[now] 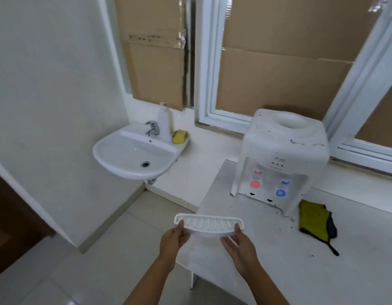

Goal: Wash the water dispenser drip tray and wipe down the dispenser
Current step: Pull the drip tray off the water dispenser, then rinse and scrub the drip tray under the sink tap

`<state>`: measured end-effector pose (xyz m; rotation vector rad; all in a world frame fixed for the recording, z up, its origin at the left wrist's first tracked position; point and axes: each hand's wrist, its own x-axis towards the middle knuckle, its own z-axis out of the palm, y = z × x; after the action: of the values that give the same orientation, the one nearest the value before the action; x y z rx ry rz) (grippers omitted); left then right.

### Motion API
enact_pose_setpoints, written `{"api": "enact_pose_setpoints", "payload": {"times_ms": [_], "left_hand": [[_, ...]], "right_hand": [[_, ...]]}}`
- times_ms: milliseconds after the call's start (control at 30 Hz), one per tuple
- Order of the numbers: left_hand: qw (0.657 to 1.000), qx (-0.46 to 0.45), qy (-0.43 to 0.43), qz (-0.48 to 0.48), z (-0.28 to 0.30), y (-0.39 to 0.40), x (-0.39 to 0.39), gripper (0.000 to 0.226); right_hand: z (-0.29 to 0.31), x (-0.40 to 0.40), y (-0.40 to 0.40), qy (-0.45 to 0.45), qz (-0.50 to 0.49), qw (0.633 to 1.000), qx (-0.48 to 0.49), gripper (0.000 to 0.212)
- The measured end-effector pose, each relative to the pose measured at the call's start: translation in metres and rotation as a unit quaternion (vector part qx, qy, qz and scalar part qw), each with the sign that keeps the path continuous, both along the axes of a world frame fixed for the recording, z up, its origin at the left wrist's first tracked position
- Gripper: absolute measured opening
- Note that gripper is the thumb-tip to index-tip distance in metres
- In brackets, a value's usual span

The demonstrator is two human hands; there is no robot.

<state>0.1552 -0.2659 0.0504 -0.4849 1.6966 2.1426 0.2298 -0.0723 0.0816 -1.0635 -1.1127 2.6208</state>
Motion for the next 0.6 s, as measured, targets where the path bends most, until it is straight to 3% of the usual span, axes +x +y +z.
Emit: {"api": "enact_pose_setpoints", "payload": {"times_ms": [233,600], "left_hand": [[0.999,0.004,0.001,0.032,0.013,-0.085,-0.042,0.036],[1.0,-0.001,0.011,-0.015,0.021,-0.205,-0.198,0.037]], "right_hand": [[0.007,-0.06,-0.08,0.011,0.029,0.999,-0.013,0.042],[0.011,-0.211,-0.206,0.01,-0.006,1.0,-0.025,0.025]]}}
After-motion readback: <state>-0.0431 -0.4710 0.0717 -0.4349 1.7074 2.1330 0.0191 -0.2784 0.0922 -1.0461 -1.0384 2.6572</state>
